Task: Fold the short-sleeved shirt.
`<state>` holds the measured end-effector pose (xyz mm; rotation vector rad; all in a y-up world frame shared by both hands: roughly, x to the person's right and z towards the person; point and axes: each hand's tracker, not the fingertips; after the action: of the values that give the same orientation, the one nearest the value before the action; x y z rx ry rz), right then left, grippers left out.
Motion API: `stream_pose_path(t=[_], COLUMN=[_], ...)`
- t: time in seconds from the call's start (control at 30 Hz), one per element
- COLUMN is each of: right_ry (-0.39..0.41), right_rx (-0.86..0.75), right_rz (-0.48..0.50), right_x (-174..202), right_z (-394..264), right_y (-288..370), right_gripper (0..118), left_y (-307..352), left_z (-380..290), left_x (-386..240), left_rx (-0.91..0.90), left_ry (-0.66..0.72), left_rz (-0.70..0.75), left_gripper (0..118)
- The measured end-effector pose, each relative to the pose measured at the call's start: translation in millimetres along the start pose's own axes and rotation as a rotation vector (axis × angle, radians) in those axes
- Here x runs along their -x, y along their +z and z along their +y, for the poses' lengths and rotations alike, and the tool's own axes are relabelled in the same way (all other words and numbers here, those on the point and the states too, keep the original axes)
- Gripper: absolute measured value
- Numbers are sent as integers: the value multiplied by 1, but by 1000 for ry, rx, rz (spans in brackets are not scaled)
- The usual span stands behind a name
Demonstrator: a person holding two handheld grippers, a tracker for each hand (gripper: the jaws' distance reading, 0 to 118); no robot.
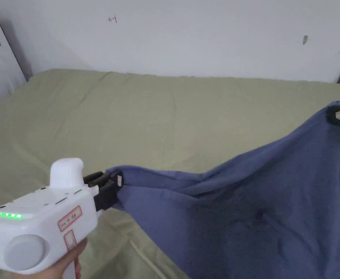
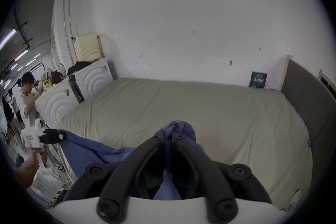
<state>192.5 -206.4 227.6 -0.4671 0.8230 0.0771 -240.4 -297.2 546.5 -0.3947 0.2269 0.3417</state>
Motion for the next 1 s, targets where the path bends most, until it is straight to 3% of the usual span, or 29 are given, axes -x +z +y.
stream_pose_path(t=[0.47, 0.57, 0.7, 0.87, 1.0], right_ry=[101, 102, 82, 74, 75], right_rx=[-318, -410, -546, -561, -509], right_rz=[-98, -120, -130, -129, -148], right_x=[-4, -4, 1, 5, 3], right_z=[149, 188, 237, 275, 253], right_y=[66, 83, 106, 107, 75], right_gripper=[7, 7, 7, 7, 7], left_y=[-21, -17, -11, -14, -49], left_z=[229, 287, 351, 386, 359], left_x=[-62, -76, -82, -85, -77], left_rx=[-309, -376, -456, -492, -431], left_ry=[-136, -193, -168, -165, -158], left_rz=[15, 54, 77, 110, 120], left_gripper=[6, 6, 6, 6, 6])
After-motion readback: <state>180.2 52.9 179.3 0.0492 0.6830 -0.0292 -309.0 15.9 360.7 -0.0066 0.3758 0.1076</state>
